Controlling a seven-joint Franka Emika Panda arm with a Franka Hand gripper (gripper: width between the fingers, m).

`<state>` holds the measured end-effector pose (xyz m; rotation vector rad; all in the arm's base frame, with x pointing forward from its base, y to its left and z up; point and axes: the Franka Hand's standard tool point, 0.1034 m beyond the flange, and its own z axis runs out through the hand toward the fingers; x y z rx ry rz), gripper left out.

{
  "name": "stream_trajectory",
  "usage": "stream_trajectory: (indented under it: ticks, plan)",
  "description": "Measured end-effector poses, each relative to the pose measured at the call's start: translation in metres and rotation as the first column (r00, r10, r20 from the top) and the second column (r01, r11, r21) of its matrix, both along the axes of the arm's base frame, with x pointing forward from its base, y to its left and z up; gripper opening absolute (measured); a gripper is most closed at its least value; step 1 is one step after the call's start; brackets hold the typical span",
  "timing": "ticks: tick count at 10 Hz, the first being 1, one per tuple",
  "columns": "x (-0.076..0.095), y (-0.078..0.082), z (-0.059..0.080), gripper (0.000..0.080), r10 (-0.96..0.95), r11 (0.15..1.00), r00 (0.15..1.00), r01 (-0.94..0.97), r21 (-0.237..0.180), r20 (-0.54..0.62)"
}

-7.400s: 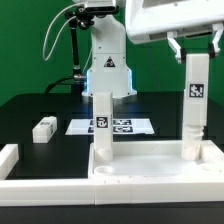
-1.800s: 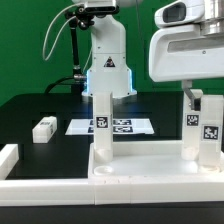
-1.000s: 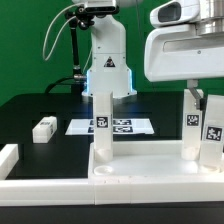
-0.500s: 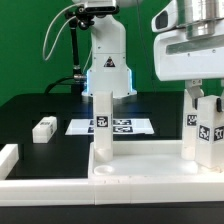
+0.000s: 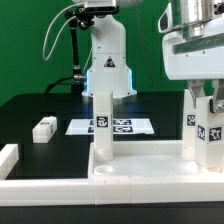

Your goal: Assemble desk

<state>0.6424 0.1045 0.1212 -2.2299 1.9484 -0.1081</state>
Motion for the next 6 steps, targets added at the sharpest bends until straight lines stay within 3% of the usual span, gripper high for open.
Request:
stream_trajectory:
  ticks: [1,2,3,4,5,6]
  plan:
    - [-0.0010,-0.0022,-0.0003,0.0307,-0.080,0.996,0.997,0.080,0.025,-0.003]
    - [-0.0009,-0.0015,0.0000,0.0307,-0.030,0.999,1.000,0.030,0.016,0.001]
    - [-0.0011,-0.0012,-0.0011,0.0424,-0.029,0.999,1.000,0.029,0.015,0.001]
    - [-0.0013,-0.0009,-0.0017,0.0556,0.101,0.995,0.995,-0.101,-0.018,-0.001]
    - [0.0002,0.0021,-0.0026,0.0556,0.359,0.931,0.933,-0.359,-0.064,-0.015]
    - [-0.0009,0.0022,-0.0072,0.0630,0.557,0.827,0.830,-0.558,-0.069,-0.036]
